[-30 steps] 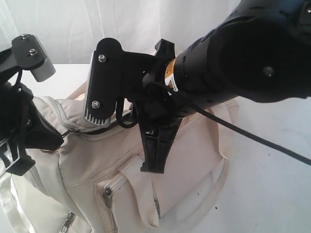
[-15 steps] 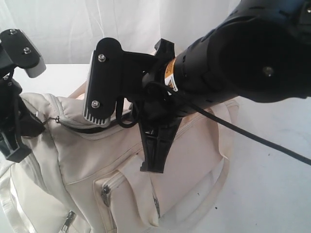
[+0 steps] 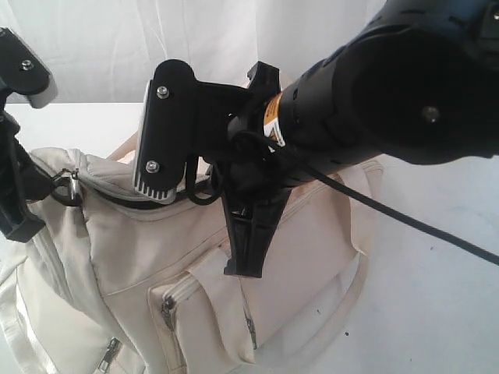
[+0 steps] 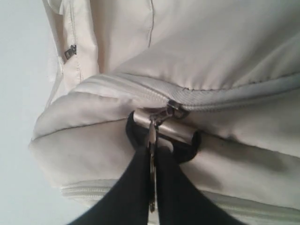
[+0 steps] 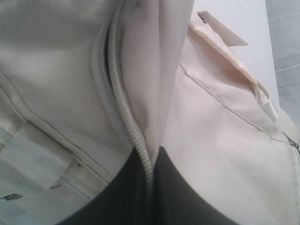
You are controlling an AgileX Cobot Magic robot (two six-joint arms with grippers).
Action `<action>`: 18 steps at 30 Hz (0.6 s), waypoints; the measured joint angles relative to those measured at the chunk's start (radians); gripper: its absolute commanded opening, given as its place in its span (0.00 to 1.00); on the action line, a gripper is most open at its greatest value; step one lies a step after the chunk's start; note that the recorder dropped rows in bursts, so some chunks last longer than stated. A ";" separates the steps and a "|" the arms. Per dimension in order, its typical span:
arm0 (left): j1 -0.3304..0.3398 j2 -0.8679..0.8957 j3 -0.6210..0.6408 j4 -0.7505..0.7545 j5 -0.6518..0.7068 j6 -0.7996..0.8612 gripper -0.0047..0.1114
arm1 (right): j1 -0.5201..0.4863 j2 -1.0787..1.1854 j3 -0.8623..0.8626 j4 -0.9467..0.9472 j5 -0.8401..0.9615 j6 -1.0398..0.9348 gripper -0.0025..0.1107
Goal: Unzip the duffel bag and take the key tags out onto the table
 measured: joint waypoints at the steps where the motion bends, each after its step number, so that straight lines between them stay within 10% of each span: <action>1: 0.000 -0.014 0.000 0.002 0.003 0.000 0.04 | 0.000 0.000 0.000 0.000 0.000 0.000 0.02; 18: -0.002 -0.075 0.000 0.121 -0.015 -0.001 0.04 | 0.000 -0.005 0.000 0.006 -0.020 0.000 0.02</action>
